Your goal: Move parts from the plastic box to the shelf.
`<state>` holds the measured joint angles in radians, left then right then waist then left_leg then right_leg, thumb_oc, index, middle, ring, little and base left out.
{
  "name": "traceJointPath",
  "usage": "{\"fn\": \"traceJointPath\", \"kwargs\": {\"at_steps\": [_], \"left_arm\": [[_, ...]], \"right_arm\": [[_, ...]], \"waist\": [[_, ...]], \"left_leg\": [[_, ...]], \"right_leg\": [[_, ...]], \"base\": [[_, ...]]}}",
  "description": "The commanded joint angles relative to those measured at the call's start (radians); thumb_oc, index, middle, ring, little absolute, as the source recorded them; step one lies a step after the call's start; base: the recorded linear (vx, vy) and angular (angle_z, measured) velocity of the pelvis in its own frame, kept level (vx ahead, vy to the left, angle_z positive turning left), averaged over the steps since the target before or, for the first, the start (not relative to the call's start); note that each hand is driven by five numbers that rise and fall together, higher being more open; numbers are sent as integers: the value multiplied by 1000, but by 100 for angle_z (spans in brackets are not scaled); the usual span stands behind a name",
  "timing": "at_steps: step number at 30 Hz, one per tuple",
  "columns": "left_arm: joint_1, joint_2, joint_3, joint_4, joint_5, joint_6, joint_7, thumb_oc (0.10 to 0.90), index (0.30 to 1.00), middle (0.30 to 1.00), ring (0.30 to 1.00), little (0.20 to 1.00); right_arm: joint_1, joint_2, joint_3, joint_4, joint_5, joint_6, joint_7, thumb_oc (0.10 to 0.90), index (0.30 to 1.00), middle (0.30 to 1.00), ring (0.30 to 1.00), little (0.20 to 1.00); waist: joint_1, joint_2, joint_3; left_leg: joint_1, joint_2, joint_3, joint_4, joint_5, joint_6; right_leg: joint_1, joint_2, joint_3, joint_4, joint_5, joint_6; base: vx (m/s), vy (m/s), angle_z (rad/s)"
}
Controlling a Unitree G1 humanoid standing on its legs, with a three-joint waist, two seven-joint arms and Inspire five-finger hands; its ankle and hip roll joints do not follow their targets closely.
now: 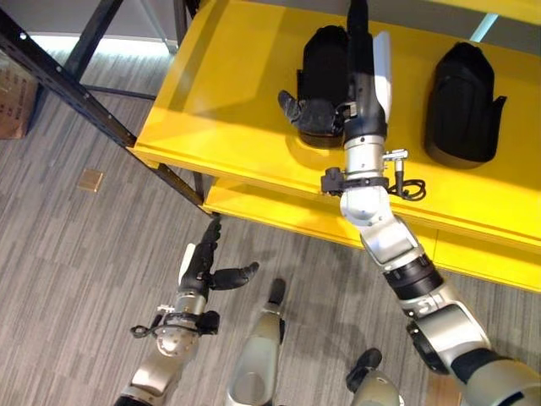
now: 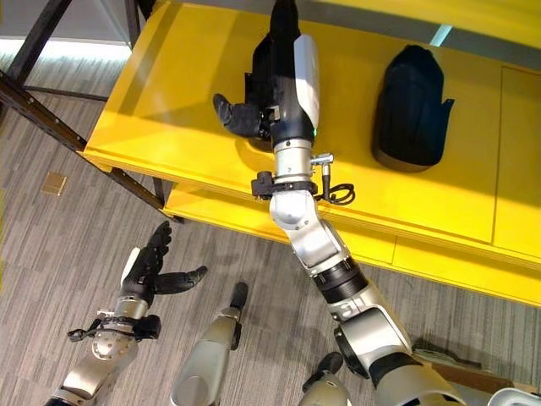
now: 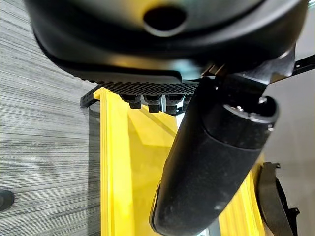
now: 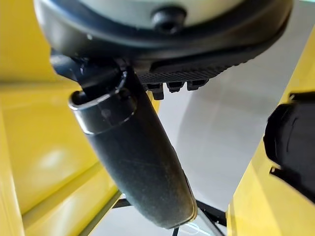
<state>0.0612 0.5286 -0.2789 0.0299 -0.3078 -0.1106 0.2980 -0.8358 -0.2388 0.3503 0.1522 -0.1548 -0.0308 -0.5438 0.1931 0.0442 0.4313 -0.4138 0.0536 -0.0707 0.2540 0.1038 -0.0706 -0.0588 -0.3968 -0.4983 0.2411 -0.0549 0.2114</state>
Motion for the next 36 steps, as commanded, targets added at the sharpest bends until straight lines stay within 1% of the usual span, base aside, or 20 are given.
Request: {"fn": "traceJointPath", "kwargs": {"at_steps": [1,12,18,23,24,32,36], "left_arm": [[5,31,37,-96,22,-76,11,900,1000,1000,1000,1000],[5,19,22,-80,32,-79,2,900,1000,1000,1000,1000],[0,11,9,-69,31,-83,4,900,1000,1000,1000,1000],[-4,6,4,-60,32,-86,6,900,1000,1000,1000,1000],[-5,2,0,-57,35,-87,9,900,1000,1000,1000,1000],[-12,-8,-11,-47,44,-89,14,900,1000,1000,1000,1000],[-15,-10,-14,-44,43,-92,16,900,1000,1000,1000,1000]], "right_arm": [[-58,7,-24,-133,-23,-120,-22,900,1000,1000,1000,1000],[-25,33,-14,-43,42,-122,-4,900,1000,1000,1000,1000],[-23,52,-14,52,69,-117,-16,900,1000,1000,1000,1000],[-12,52,-32,86,65,-110,-32,900,1000,1000,1000,1000],[-2,53,-42,92,59,-108,-42,900,1000,1000,1000,1000],[18,56,-63,119,37,-100,-70,900,1000,1000,1000,1000],[22,61,-67,133,39,-97,-73,900,1000,1000,1000,1000]], "waist": [[0,-30,-70],[-11,-12,-53],[-12,2,-38],[-16,14,-31],[-20,22,-25],[-34,46,-11],[-36,51,-7]], "left_leg": [[34,40,10,-15,-47,4],[45,41,18,-34,-35,0],[45,40,22,-44,-28,1],[42,37,25,-45,-27,1],[41,36,28,-44,-27,1],[41,37,40,-45,-27,3],[41,39,42,-46,-26,3]], "right_leg": [[-36,-7,14,-5,86,-29],[-48,-8,26,5,80,-32],[-57,-10,29,7,81,-32],[-63,-15,33,12,81,-32],[-68,-19,37,16,81,-32],[-82,-25,51,24,79,-33],[-85,-24,56,25,77,-34]], "base": [[-2,-23,-11],[-2,-7,-4],[0,0,0],[0,0,0],[0,0,0],[-4,5,-1],[-3,2,-2]]}}
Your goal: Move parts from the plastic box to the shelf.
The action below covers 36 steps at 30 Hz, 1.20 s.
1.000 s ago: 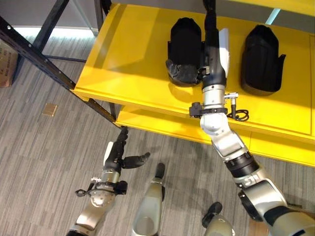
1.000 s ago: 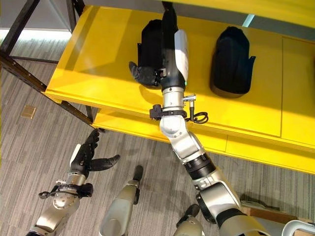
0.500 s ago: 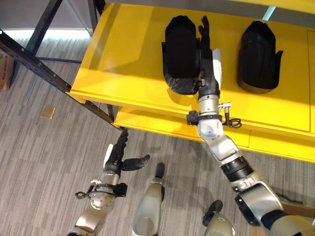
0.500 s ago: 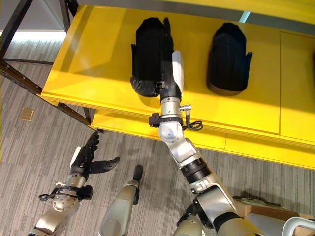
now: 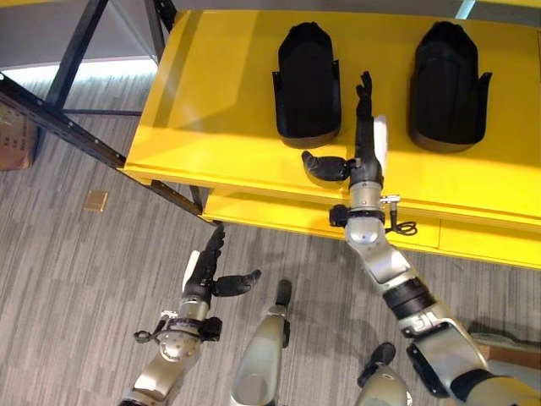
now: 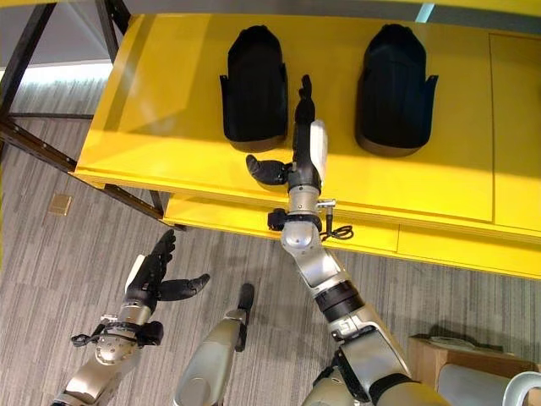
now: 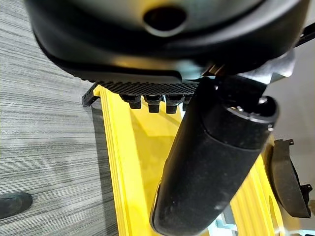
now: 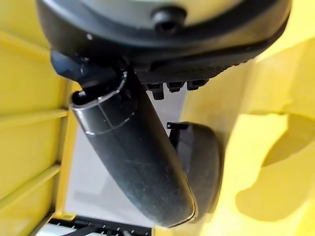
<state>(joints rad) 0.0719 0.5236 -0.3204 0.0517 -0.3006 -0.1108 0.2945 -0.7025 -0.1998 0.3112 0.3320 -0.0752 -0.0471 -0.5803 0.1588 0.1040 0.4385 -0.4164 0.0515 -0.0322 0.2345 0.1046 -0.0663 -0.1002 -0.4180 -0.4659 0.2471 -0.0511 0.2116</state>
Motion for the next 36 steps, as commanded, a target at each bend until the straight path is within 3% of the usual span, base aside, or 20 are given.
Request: {"fn": "traceJointPath", "kwargs": {"at_steps": [1,21,36], "left_arm": [[-26,-6,27,-66,37,-91,19,900,1000,1000,1000,1000],[-42,-13,12,-59,24,-104,16,900,1000,1000,1000,1000],[-59,-9,20,-58,9,-116,21,900,1000,1000,1000,1000]], "right_arm": [[-109,26,-30,-43,-40,-80,-37,900,1000,1000,1000,1000],[-216,16,0,93,8,-78,8,900,1000,1000,1000,1000],[-310,-39,-3,218,26,-58,24,900,1000,1000,1000,1000]], "waist": [[-4,-4,-12],[9,15,14],[37,6,35]], "left_leg": [[43,42,4,-27,-26,-1],[36,40,9,-54,-9,-4],[13,32,-5,-53,-9,-2]], "right_leg": [[-46,-3,25,20,73,-35],[-78,-1,31,32,73,-37],[-88,3,20,38,70,-39]], "base": [[0,-2,-3],[-1,-3,-2],[8,-3,3]]}}
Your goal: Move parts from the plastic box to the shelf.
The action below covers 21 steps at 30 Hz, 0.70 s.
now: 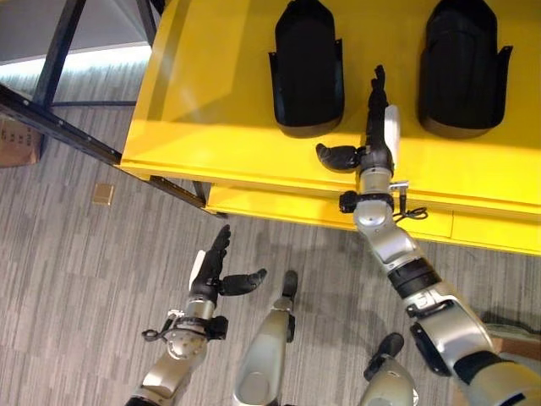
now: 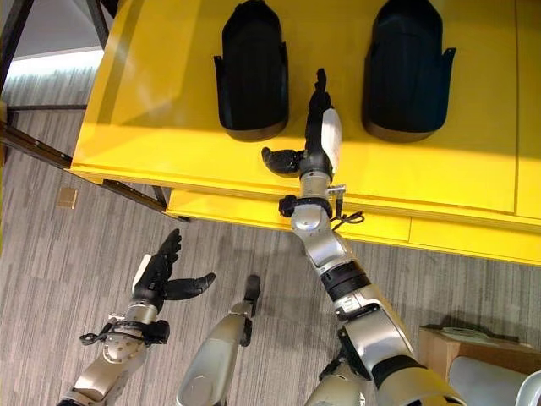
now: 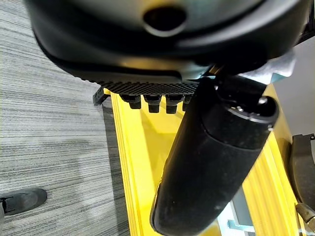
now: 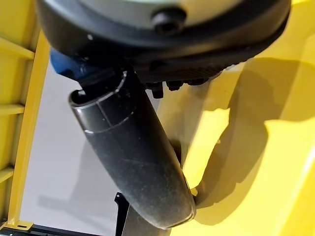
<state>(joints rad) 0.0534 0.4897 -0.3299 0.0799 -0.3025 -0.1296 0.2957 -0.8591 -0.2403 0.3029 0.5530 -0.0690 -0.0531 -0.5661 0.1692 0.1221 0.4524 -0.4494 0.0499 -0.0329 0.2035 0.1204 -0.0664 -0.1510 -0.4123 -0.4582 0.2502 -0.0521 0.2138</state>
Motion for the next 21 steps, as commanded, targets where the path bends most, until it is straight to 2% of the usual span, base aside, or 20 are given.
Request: {"fn": "traceJointPath", "kwargs": {"at_steps": [1,21], "left_arm": [[-42,24,29,-87,11,-97,22,900,1000,1000,1000,1000],[-47,12,45,-85,2,-91,39,900,1000,1000,1000,1000]], "right_arm": [[-155,5,7,3,27,-53,13,900,1000,1000,1000,1000],[-140,79,53,79,106,-64,77,900,1000,1000,1000,1000]], "waist": [[27,-13,23],[41,-33,35]], "left_leg": [[45,33,-4,-21,-25,-2],[26,29,-11,-5,-32,1]], "right_leg": [[-38,-2,13,35,71,-42],[-44,3,12,42,70,-46]], "base": [[0,0,0],[0,0,0]]}}
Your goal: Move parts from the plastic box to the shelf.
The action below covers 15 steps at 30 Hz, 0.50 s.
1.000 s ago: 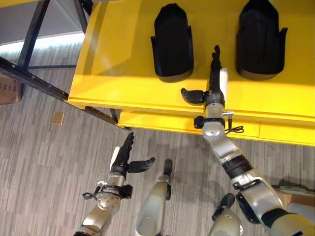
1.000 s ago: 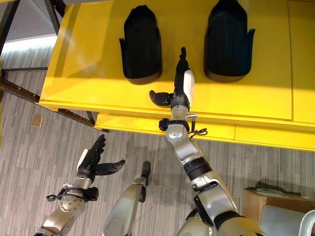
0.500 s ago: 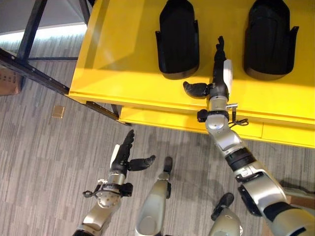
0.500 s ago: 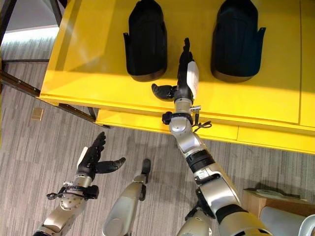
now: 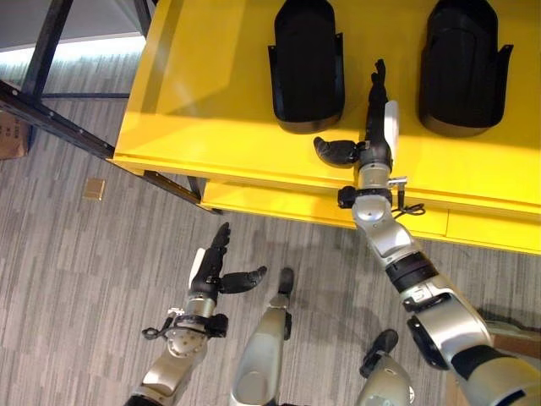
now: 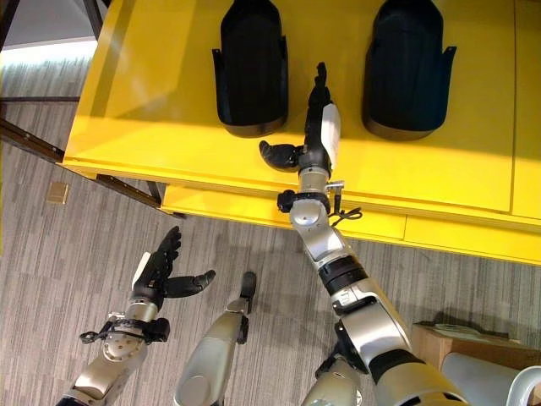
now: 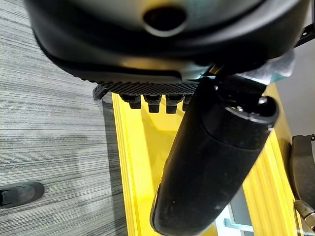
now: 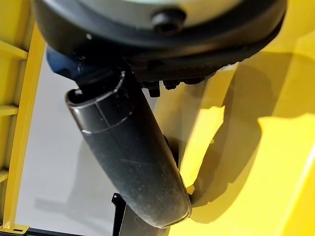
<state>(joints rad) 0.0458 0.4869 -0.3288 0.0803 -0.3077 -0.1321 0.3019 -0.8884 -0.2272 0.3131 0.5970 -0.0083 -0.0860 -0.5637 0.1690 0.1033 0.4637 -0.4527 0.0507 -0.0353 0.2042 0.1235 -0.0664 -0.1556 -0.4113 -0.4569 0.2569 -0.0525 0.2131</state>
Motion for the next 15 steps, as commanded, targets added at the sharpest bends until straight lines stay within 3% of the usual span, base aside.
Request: {"fn": "traceJointPath", "kwargs": {"at_steps": [1,12,15], "left_arm": [[-39,17,44,-86,8,-89,35,900,1000,1000,1000,1000],[-43,24,45,-91,5,-92,36,900,1000,1000,1000,1000],[-47,23,43,-91,3,-92,38,900,1000,1000,1000,1000]], "right_arm": [[-108,76,50,37,48,-31,82,900,1000,1000,1000,1000],[-121,110,84,53,44,-30,105,900,1000,1000,1000,1000],[-128,114,86,56,46,-30,105,900,1000,1000,1000,1000]], "waist": [[44,-17,25],[68,-28,22],[76,-37,21]], "left_leg": [[28,27,-11,-7,-35,1],[20,19,-25,-7,-34,1],[28,18,-34,-4,-58,-7]], "right_leg": [[-38,2,7,33,71,-45],[-28,1,-11,25,78,-41],[-18,2,-6,31,59,-28]], "base": [[0,0,0],[8,0,3],[29,-6,4]]}}
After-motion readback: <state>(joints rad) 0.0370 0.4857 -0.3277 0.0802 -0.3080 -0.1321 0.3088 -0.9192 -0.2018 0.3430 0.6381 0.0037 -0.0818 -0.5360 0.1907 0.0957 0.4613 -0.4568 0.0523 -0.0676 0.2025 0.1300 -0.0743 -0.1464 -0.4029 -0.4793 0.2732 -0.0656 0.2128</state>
